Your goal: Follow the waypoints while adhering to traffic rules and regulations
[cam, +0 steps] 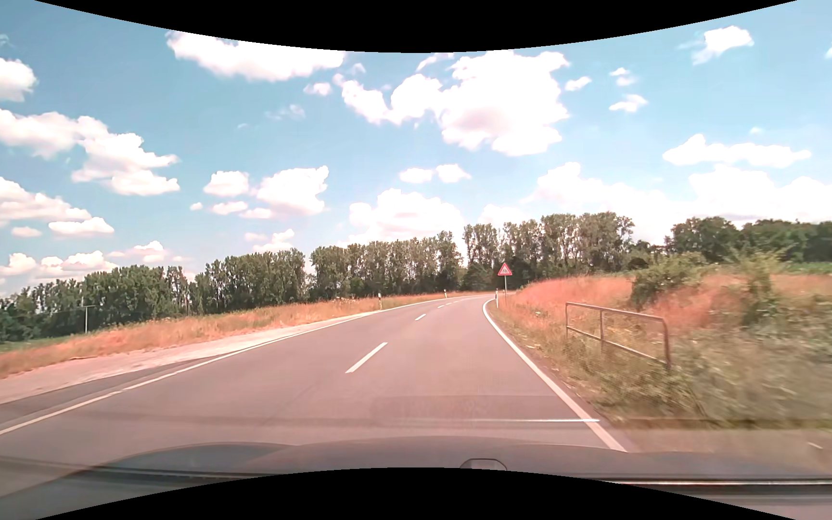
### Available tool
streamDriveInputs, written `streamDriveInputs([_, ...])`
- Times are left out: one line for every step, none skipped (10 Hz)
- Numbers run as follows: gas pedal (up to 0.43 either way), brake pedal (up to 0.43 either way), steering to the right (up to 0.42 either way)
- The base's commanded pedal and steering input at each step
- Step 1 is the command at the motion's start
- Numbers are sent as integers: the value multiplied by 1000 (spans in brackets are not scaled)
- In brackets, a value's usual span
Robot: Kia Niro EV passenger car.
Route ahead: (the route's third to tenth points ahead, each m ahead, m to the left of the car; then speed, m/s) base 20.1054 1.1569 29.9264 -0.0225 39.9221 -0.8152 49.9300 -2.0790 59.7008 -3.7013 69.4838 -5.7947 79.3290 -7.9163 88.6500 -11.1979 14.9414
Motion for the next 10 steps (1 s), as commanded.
streamDriveInputs([47, 0, 8])
streamDriveInputs([47, 0, 7])
streamDriveInputs([47, 0, 7])
streamDriveInputs([47, 0, 8])
streamDriveInputs([47, 0, 8])
streamDriveInputs([47, 0, 8])
streamDriveInputs([47, 0, 8])
streamDriveInputs([47, 0, 8])
streamDriveInputs([47, 0, 9])
streamDriveInputs([47, 0, 9])
